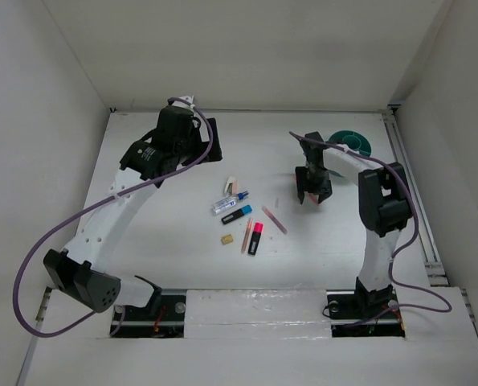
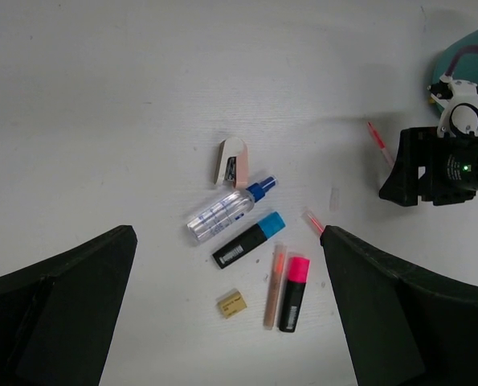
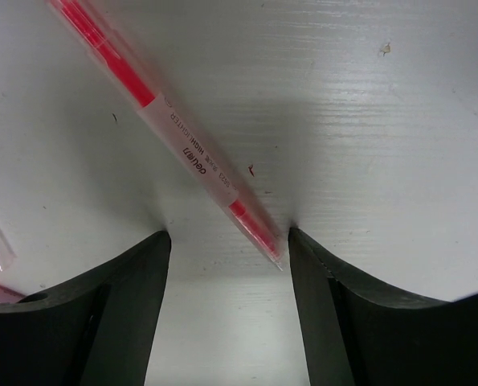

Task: Sort the stationery into containers
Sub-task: Grab a piece of stationery with the right arm

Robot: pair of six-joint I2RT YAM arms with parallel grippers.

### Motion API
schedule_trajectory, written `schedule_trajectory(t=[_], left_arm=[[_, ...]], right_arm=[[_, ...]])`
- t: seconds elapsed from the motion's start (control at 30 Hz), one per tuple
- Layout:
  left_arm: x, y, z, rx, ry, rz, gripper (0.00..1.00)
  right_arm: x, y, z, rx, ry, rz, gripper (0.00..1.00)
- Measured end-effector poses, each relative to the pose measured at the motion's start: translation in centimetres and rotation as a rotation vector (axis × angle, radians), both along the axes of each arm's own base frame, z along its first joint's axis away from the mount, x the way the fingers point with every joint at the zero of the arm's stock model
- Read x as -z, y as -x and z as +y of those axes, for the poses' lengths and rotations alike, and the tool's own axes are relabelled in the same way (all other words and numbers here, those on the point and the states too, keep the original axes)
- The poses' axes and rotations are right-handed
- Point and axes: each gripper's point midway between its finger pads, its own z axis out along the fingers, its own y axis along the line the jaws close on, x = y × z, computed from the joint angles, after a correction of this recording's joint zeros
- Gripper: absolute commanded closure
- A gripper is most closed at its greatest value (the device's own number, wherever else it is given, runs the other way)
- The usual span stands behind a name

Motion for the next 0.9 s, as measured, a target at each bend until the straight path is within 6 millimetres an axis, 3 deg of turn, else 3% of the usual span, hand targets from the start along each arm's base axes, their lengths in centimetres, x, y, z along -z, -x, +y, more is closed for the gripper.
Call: schedule_trajectory(t=[0.9], left_arm=[[0.6,0.8,-1.0,0.058,0.032,0.025,0.00]], right_arm=[[0.2,-1.2,0.4,-0.016,0.011,0.038,0.38]])
